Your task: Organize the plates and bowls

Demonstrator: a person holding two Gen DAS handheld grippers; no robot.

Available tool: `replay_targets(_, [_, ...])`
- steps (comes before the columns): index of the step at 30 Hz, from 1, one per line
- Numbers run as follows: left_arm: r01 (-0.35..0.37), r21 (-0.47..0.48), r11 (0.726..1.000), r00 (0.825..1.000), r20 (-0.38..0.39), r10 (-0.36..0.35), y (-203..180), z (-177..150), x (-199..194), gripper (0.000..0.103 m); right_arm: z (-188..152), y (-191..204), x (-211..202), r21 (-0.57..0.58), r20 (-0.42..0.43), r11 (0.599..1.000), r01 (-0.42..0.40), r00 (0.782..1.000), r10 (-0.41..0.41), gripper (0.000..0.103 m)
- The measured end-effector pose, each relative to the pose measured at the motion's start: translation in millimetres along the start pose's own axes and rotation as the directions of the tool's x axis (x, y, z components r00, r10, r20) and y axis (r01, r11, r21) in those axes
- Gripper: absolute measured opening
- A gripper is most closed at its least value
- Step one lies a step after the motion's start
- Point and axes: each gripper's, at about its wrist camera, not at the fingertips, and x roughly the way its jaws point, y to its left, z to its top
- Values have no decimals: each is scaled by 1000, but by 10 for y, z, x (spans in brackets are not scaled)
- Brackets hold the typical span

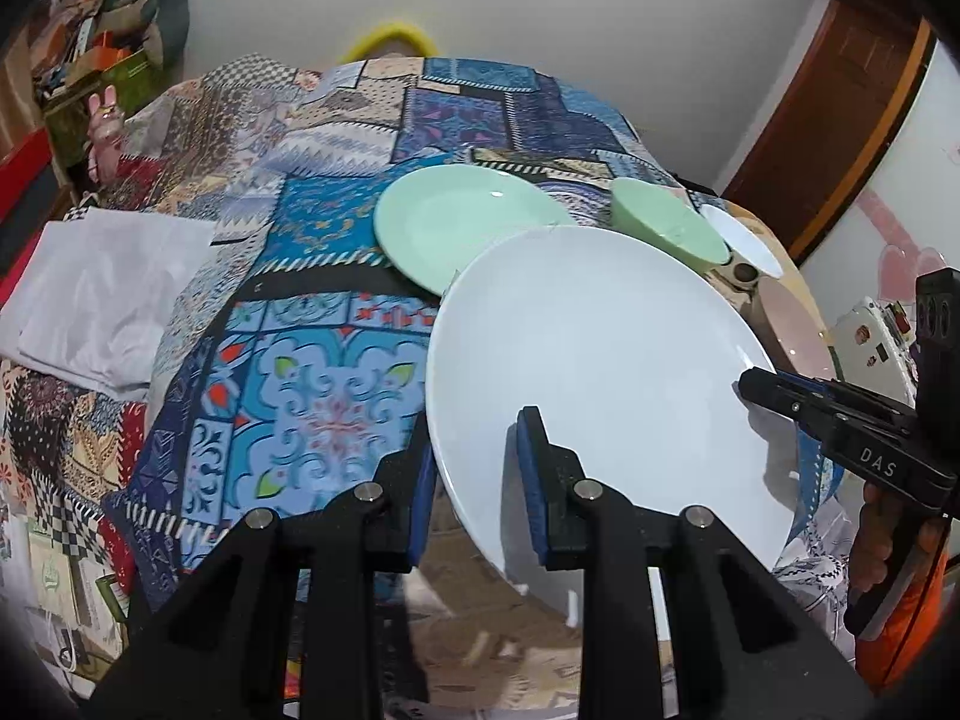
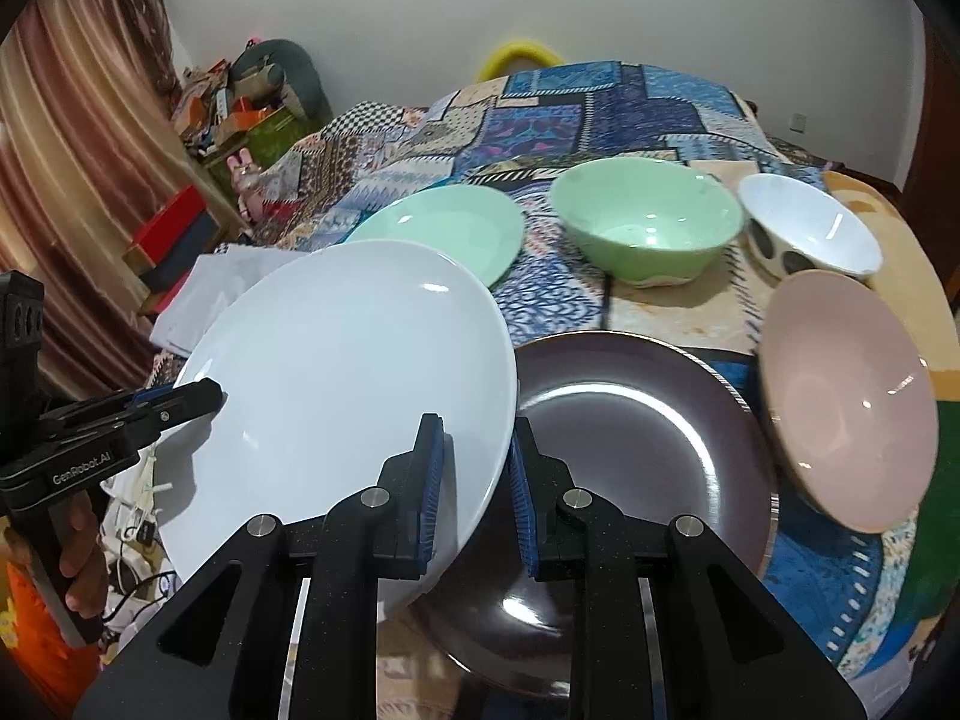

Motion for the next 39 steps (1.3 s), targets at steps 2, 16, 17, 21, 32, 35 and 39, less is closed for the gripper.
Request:
replay_targets(2, [9,3,1000,1000,-2,-9,-79,23,21,26,-20,-78,-45,9,6,1000,3,1000,-3,20])
replay_targets(16, [50,67,996,998,-34,-48,-643,63,219,26,-179,-495,-243,67,6,997,47,999,-48,20])
replay_targets(17, [53,70,996,998,-38,-50,-663,58,232,26,-197,-519,-243,71,2,996,51,999,-51,20])
replay_targets(21, [59,85,995,997,-55,-55,-762,40,317,26,-260,-613,-239,86,-11,995,59,998,-58,20])
replay_targets(32, [74,105,992,991,-122,-61,-941,-11,643,26,-397,-828,-117,142,-56,987,75,996,-68,20])
replay_targets(35, [76,107,991,989,-138,-61,-952,-7,729,26,-412,-859,-96,157,-61,985,74,996,-66,20])
replay_targets(39, [79,106,991,986,-156,-62,-960,-13,824,26,-422,-880,-63,174,-67,982,80,995,-69,20])
